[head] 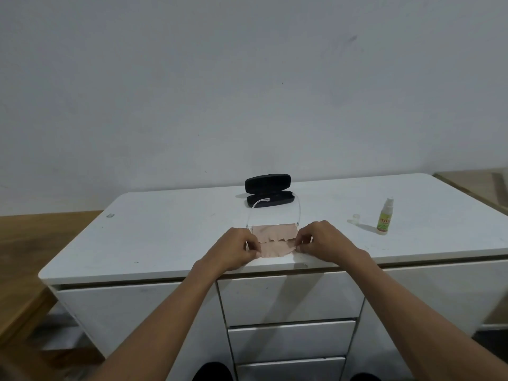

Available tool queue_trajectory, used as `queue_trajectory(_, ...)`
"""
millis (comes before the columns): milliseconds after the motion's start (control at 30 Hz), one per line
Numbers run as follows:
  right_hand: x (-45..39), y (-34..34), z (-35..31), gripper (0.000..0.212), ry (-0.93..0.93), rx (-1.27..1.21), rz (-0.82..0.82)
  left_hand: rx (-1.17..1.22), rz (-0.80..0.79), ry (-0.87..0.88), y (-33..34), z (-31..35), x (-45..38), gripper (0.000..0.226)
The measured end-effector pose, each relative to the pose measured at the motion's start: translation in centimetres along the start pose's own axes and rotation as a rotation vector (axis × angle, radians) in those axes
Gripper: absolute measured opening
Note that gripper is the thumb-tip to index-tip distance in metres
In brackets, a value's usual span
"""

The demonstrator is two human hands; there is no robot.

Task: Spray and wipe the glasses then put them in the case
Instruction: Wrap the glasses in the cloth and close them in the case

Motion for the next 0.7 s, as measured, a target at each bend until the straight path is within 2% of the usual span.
queue_trajectory(333,-1.9,-0.7,-0.3,0.008,0.002,-0.133,0.241,0.174,0.338,-0.192,-0.3,-0.8,-2.2,0.010)
queue_trajectory(700,-3.9,1.4,0.6,0.019,0.102,0.000,0.460,0.161,0.370,-0.392,1.5,-1.2,-4.1,0.012)
Point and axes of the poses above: each hand's wrist, its own x-axis away from the middle knuckle, its own y-axis out of the palm, z = x × y, the point moved 3 cm from there along -x, towards the middle knuckle, and after that the axes turned 15 degrees about -x, right-handed, at the moved point
